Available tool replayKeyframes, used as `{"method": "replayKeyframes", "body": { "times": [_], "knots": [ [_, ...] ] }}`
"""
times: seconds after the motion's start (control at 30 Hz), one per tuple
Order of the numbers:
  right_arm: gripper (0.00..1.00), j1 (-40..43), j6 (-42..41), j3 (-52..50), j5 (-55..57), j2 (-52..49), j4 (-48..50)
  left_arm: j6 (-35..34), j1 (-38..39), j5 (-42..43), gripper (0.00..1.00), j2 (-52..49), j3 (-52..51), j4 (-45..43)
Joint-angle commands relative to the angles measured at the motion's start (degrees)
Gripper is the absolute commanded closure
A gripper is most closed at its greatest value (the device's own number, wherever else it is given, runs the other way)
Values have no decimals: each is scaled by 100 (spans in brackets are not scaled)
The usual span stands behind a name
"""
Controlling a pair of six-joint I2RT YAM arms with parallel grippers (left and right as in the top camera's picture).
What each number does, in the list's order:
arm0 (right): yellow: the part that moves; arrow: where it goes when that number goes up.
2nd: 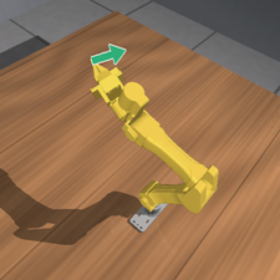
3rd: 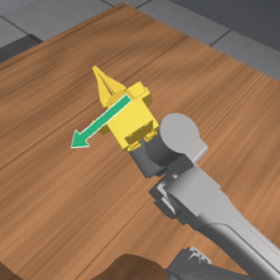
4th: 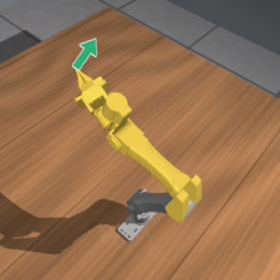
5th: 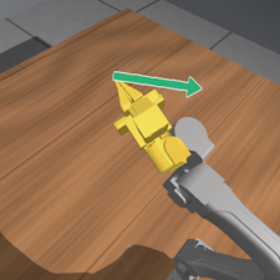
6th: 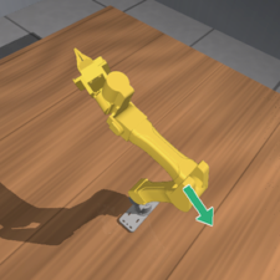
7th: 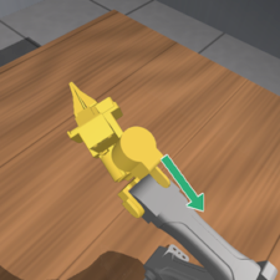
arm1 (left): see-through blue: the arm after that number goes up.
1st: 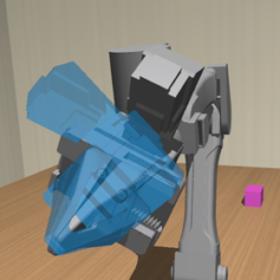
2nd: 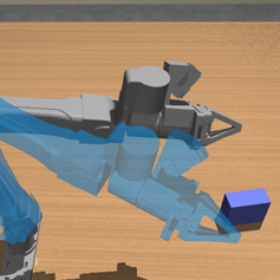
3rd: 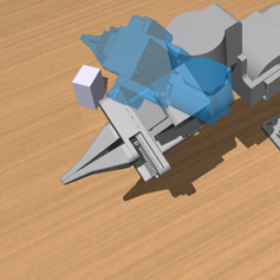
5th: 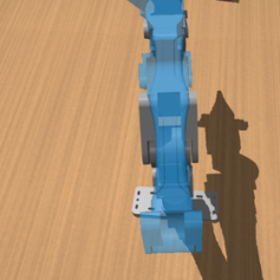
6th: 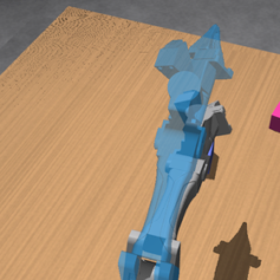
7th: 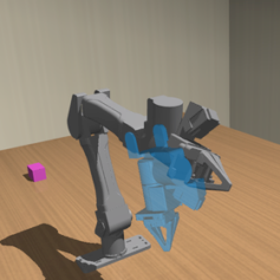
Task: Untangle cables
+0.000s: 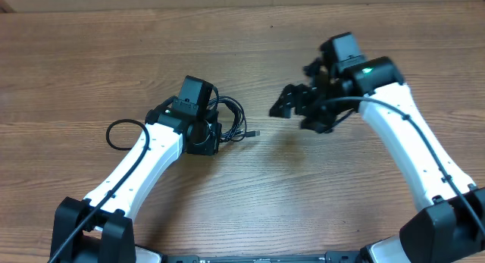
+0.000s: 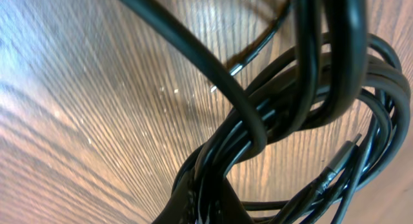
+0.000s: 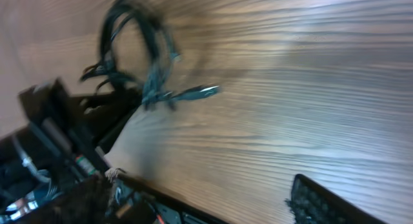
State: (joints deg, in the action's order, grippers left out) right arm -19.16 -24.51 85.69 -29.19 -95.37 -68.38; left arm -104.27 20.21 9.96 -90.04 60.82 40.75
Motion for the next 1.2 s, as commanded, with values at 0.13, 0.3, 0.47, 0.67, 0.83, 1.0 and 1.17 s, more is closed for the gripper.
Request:
{"method": "replayKeyframes", "body": {
  "times": [0.13,0.3,0.47,0.67,0.83,1.0,1.17],
  "knots": [
    [21,-890,-2164,-24,1231,173,256,-850,-260,1014,96,146,133,13],
    [20,-1222,-2391,-63,1620,173,597,-870,-826,2068,96,146,133,17],
    [20,-1467,-2511,-588,1650,173,1469,-841,-1453,3305,96,146,133,120],
    [20,-1687,-2194,-929,1600,173,2345,-756,-1650,3399,96,146,133,269],
    [20,-1919,-2026,-929,1585,170,2579,-684,-1644,3268,96,146,133,269],
    [23,-2022,-2044,-957,1539,170,2673,-605,-1644,3276,96,146,133,269],
    [28,-2022,-2039,-957,1252,170,2675,-664,-1646,3270,96,146,133,271]
  ]
}}
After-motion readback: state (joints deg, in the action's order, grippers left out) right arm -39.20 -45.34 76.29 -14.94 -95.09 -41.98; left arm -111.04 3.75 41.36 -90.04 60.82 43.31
